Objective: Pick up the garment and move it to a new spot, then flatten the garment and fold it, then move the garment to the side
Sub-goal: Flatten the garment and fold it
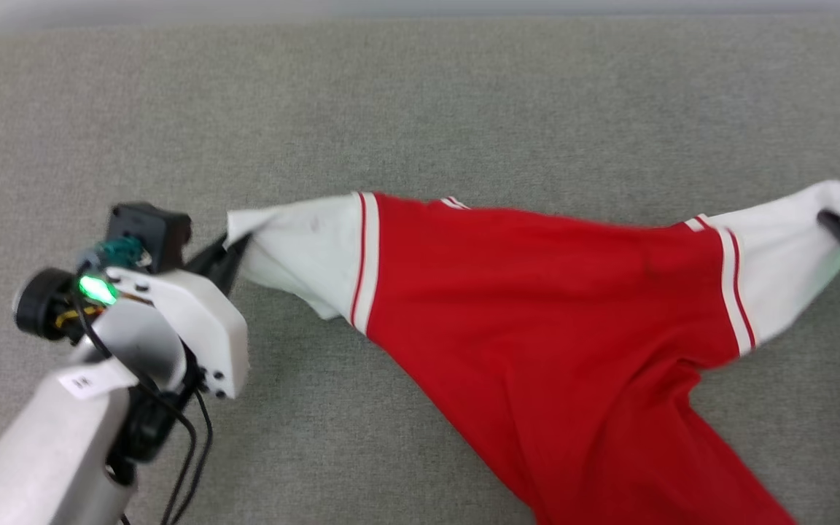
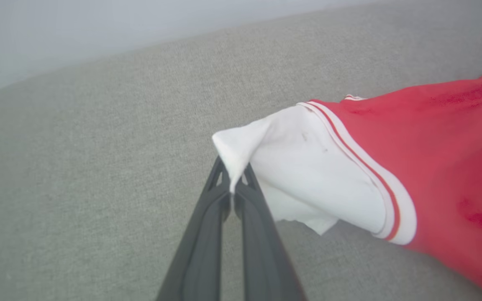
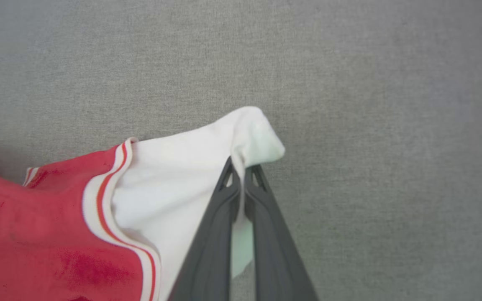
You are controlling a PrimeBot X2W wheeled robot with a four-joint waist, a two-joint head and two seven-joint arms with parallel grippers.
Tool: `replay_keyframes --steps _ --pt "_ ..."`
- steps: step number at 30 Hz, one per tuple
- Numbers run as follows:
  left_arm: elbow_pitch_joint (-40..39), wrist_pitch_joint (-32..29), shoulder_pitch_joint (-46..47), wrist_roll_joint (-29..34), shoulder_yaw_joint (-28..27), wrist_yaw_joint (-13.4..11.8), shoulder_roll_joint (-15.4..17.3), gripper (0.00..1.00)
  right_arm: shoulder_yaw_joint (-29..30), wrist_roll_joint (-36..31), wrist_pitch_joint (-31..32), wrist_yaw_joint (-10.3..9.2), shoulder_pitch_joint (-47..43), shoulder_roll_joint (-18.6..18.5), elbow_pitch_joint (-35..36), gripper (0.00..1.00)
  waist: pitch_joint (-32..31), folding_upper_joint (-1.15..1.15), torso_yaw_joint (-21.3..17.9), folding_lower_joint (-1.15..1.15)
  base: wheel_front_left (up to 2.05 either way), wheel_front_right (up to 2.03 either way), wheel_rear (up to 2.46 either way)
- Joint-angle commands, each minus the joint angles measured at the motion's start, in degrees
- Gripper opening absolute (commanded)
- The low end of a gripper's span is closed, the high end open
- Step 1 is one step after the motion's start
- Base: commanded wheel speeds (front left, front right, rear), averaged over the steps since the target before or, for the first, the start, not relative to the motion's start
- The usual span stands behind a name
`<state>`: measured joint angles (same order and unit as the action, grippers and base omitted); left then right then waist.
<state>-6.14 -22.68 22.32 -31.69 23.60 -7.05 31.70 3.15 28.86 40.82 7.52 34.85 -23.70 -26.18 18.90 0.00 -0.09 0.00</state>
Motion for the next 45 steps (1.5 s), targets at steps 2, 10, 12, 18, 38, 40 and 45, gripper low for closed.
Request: replay_keyframes --steps 2,10,12,18,38,40,45 --pt "0.6 0.7 3.4 0.7 -1.4 0.0 1.0 0.00 0.0 -1.0 -1.5 -0.06 2.0 -1.2 2.0 0.00 -2.3 0.00 -1.3 0.00 0.00 0.00 0.00" --pt "8.0 3.9 15.6 0.9 -4.7 0.8 -0.3 0.00 -0.6 -3.9 -6.1 -0.06 9.1 -0.3 3.1 0.00 -4.7 0.00 -3.0 0.00 0.00 0.00 0.00" --pt "10.9 5.0 19.5 1.1 -5.2 1.2 -0.9 0.00 -0.9 -5.3 -7.7 -0.07 11.8 -0.1 2.5 0.00 -4.7 0.00 -3.4 0.00 0.00 0.00 0.00" --pt "20.5 8.8 32.4 3.8 -5.3 1.9 -2.6 0.00 -2.6 -9.2 -13.0 -0.07 21.7 -0.1 0.1 0.00 -3.3 0.00 -3.8 0.00 0.00 0.00 0.00" --pt "47.5 22.9 67.4 6.6 -7.1 5.6 -5.5 0.00 -5.5 -13.9 -29.7 -0.07 53.3 3.2 -12.9 0.00 8.4 0.00 -4.2 0.00 0.00 0.00 0.00" --pt "49.2 23.7 68.9 6.5 -6.8 6.4 -5.9 0.00 -6.3 -13.4 -30.2 -0.07 54.9 3.5 -14.4 0.00 10.1 0.00 -4.1 0.00 0.00 0.00 0.00" --pt "54.3 25.2 69.9 5.4 -6.8 8.1 -6.6 0.00 -8.7 -12.0 -32.2 -0.07 56.6 4.1 -18.1 0.00 13.5 0.00 -4.0 0.00 0.00 0.00 0.00"
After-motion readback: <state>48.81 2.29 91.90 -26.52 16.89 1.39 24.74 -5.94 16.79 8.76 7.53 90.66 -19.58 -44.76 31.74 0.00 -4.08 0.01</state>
